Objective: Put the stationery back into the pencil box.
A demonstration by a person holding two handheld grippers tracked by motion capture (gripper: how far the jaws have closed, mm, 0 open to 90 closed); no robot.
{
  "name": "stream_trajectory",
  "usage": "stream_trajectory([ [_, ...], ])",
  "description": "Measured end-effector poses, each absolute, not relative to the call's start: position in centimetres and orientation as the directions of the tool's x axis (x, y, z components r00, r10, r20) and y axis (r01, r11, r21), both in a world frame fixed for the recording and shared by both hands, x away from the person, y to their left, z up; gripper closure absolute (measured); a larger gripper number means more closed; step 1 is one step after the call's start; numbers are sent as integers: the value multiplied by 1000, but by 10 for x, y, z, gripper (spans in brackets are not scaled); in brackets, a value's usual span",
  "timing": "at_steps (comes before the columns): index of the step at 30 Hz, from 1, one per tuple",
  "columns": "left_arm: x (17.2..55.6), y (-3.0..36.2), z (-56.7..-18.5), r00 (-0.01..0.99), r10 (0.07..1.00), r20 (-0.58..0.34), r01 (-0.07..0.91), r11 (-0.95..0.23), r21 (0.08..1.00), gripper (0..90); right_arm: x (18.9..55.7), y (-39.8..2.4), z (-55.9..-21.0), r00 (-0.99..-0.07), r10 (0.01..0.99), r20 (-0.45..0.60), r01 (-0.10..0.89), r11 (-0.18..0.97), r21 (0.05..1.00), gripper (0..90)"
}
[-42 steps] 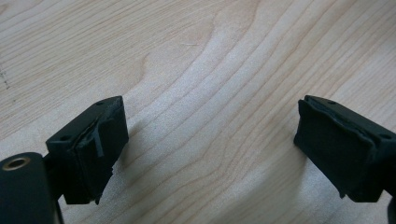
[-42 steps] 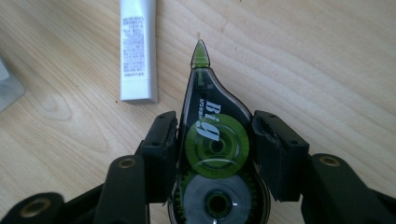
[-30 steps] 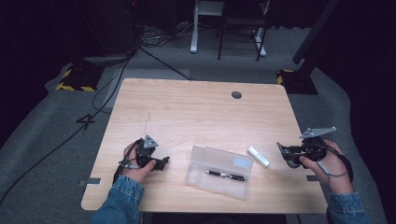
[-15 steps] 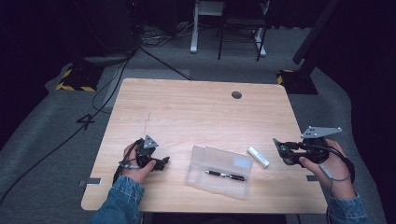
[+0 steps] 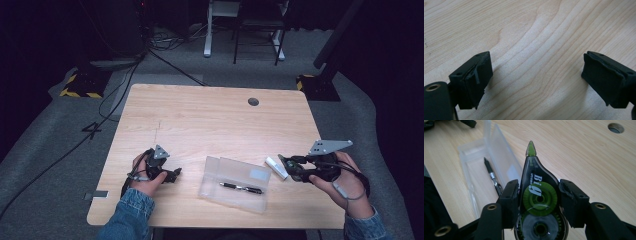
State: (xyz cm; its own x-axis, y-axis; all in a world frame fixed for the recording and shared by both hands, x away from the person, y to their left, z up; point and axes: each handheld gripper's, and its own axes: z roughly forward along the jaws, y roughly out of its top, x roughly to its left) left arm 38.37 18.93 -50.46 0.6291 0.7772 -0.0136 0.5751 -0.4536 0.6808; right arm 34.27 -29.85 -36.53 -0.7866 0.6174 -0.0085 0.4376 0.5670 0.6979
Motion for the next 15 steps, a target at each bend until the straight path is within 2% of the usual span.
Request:
stream_trajectory([
  [15,384,189,-505,629,777,-13,575,-454,680,98,330,-260,-370,-870,493,-4,355,633,688,519],
])
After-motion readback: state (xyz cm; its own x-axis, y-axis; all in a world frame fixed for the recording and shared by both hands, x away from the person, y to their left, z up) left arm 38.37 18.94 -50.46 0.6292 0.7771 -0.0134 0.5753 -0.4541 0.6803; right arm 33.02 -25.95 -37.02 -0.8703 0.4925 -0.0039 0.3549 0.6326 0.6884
